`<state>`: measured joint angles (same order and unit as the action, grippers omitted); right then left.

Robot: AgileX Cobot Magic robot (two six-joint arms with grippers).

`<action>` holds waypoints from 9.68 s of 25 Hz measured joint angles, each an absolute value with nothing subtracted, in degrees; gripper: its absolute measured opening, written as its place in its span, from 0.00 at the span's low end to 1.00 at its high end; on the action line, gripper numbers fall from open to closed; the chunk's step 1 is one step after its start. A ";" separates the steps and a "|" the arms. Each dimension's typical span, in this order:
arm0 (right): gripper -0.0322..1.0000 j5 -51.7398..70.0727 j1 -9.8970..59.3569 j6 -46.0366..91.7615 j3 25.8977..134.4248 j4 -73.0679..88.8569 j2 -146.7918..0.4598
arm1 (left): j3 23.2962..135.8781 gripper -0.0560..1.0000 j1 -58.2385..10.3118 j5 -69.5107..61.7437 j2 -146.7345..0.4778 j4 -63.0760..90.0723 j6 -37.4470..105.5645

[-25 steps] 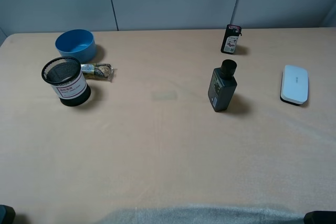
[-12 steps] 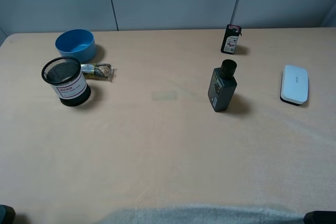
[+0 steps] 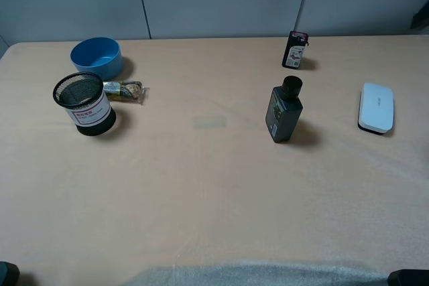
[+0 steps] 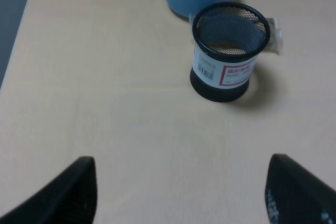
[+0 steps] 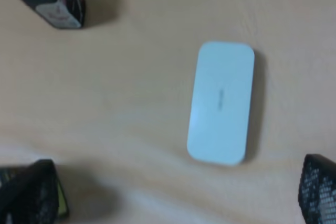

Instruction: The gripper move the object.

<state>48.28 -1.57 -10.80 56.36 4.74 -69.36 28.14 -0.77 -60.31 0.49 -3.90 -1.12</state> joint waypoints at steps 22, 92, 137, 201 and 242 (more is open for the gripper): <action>0.70 47.89 -1.57 -11.79 65.92 1.05 -95.75 | 28.14 0.75 -0.77 -60.31 0.49 -3.90 -1.12; 0.70 40.42 -2.90 -16.65 65.82 -4.72 -114.16 | 28.14 0.75 -0.77 -60.31 0.49 -3.90 -1.12; 0.56 39.11 -2.90 -16.29 65.82 -4.77 -115.72 | 28.14 0.75 -0.77 -60.31 0.49 -3.90 -1.12; 0.48 55.15 20.42 -10.51 94.90 -7.78 -107.82 | 28.14 0.75 -0.77 -60.31 0.49 -3.90 -1.12; 0.48 56.12 32.28 -1.48 106.52 -2.22 -131.24 | 28.14 0.75 -0.77 -60.31 0.49 -3.90 -1.12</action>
<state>56.12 32.28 -1.48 106.52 -2.22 -131.24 28.14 -0.77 -60.31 0.49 -3.90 -1.12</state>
